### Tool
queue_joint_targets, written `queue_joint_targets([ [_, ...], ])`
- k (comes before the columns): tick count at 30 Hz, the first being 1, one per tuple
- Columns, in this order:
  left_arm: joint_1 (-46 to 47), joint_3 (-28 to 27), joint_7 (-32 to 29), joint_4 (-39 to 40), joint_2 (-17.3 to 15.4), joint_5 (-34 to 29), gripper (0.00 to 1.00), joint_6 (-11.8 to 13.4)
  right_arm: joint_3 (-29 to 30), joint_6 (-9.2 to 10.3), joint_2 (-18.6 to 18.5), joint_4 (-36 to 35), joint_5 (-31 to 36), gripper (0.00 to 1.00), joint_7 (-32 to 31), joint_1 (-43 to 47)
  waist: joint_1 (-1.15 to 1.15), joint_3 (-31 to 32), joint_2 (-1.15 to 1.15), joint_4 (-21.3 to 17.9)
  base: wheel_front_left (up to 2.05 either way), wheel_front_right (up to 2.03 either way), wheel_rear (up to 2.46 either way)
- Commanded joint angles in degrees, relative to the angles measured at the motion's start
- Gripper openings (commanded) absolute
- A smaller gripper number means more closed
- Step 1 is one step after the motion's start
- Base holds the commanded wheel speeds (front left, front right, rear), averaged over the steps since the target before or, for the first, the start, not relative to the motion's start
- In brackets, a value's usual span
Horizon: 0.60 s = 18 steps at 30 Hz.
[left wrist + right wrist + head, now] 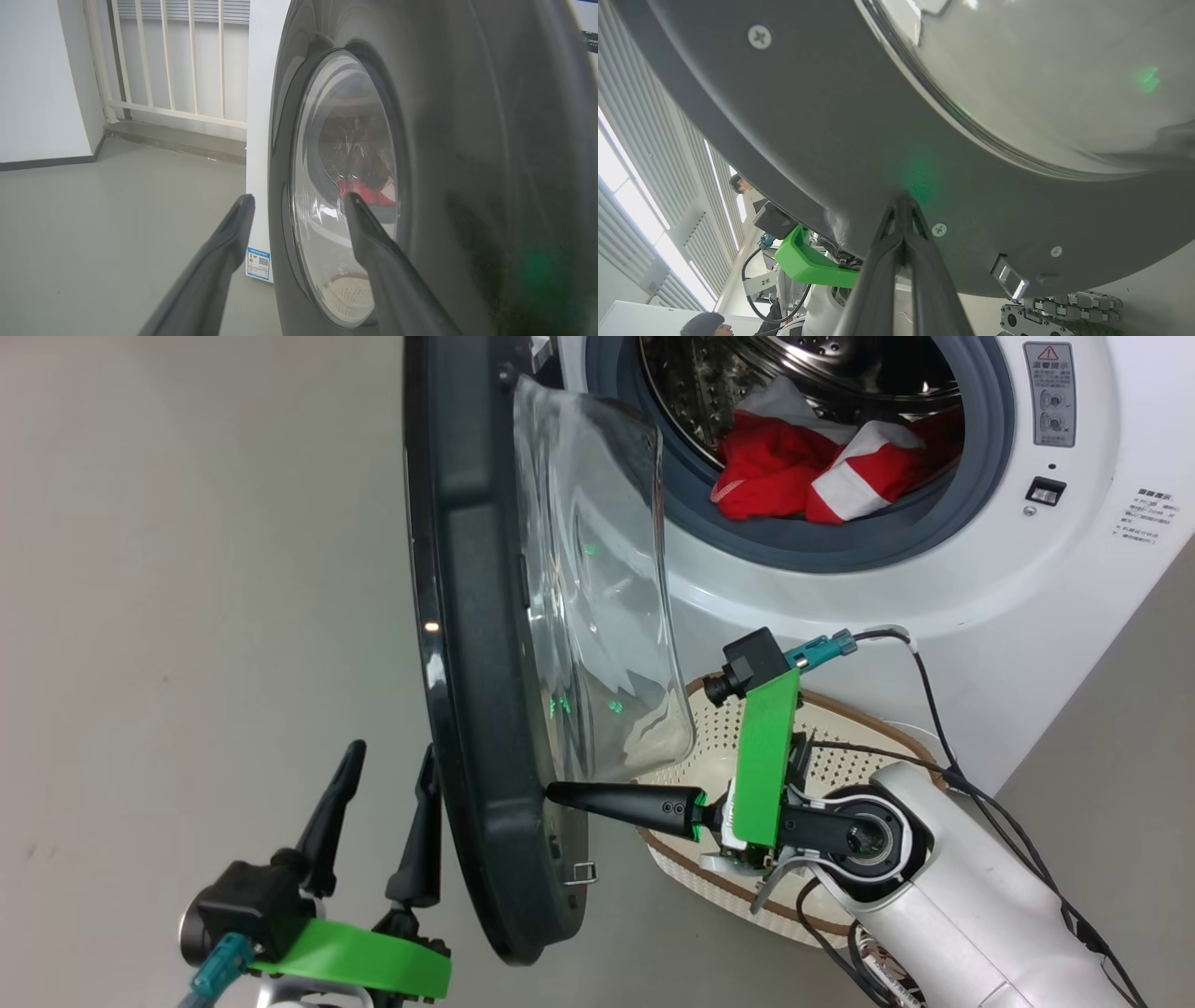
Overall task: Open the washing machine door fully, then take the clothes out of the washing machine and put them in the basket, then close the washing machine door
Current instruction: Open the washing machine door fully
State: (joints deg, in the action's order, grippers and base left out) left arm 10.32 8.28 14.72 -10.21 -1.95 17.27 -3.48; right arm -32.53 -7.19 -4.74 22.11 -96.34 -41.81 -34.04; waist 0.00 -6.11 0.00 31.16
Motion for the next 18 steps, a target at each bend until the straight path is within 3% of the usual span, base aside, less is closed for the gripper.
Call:
queue_joint_targets([
  [1, 0.0, -2.2, 0.3, 1.6, -0.9, 0.1, 1.0, 0.5, -0.8, -0.3, 1.8, -1.4, -0.3, 0.0, 0.3, -0.4, 0.0, -0.1, 0.0, 0.0, 0.0, 0.0, 0.0],
  [9, -0.4, -2.9, 0.3, 1.6, -0.9, -0.1, 1.0, 0.4, -1.0, -0.3, 1.9, 0.3, 0.2, 0.0, 2.0, -0.5, 0.0, 0.4, 0.0, 0.0, 0.0, 0.0, 0.0],
  [10, -0.4, -3.1, 0.3, 1.5, -0.9, -0.2, 1.0, 0.5, -1.0, -0.3, 1.9, 0.5, 0.2, 0.07, 2.2, -0.5, 0.0, 0.6, 0.0, -0.1, 0.0, 0.0, 0.0],
  [11, -0.5, -3.3, 0.3, 1.5, -0.9, -0.3, 1.0, 0.5, -0.8, -0.3, 1.9, 0.8, 0.3, 0.46, 2.5, -0.3, 0.0, 0.8, 0.0, -0.1, 0.0, 0.0, 0.0],
  [12, -0.6, -3.5, 0.3, 1.5, -0.9, -0.4, 1.0, 0.5, -0.7, -0.3, 1.9, 0.9, 0.5, 1.0, 2.8, -0.2, 0.0, 1.0, 0.0, -0.2, 0.0, 0.0, 0.0],
  [18, -1.4, -4.3, 0.3, 1.2, -0.9, -0.8, 1.0, 0.3, 0.4, -0.3, 0.6, 0.3, 3.4, 1.0, 5.5, 1.3, 0.0, 2.5, 0.0, -0.5, 0.0, 0.0, 0.0],
])
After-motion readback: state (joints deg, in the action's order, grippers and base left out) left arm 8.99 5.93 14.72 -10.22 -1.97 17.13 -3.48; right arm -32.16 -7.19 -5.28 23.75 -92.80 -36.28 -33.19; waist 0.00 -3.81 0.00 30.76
